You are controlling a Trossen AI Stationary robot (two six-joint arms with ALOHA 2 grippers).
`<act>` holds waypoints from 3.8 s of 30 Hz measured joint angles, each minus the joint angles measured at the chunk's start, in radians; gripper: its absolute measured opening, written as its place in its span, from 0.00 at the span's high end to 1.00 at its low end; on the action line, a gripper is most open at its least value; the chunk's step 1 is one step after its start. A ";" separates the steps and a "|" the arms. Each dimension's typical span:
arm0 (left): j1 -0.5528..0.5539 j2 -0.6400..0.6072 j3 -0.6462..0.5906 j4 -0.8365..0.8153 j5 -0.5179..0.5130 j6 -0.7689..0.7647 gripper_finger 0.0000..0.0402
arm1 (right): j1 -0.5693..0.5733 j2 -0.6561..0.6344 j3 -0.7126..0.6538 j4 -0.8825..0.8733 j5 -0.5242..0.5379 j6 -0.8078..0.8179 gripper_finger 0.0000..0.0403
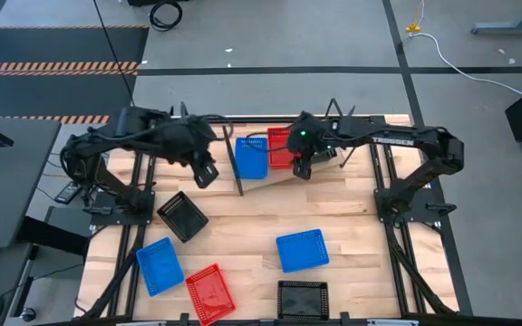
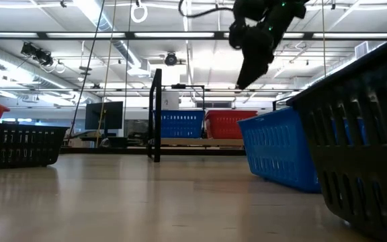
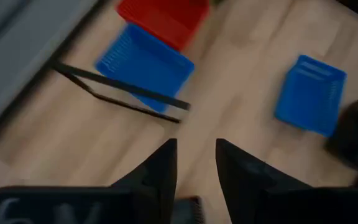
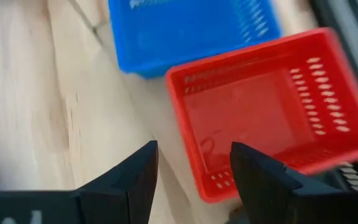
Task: Stack baskets on shelf by color
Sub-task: Stack the right blue bin on the blue bin on the shelf
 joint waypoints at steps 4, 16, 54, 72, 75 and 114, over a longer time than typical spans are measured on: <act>-0.036 -0.029 -0.116 0.034 0.135 -0.084 0.71 | -0.001 -0.079 0.000 -0.001 0.018 0.113 0.49; -0.181 -0.024 -0.516 0.116 0.255 -0.138 0.68 | 0.083 -0.277 0.000 -0.178 -0.001 0.447 0.49; -0.344 0.411 -0.542 1.070 0.103 1.063 0.66 | 0.724 -0.278 0.000 -0.587 -0.016 1.394 0.49; -0.308 0.551 -0.541 1.174 0.088 1.379 0.67 | 0.869 -0.277 0.000 -0.539 0.080 1.804 0.49; -0.306 0.551 -0.541 1.194 0.088 1.380 0.67 | 0.881 -0.276 0.001 -0.519 0.092 1.823 0.49; 0.201 0.478 0.018 0.421 0.051 0.853 0.97 | 0.921 -0.276 0.001 -0.499 0.222 1.795 0.49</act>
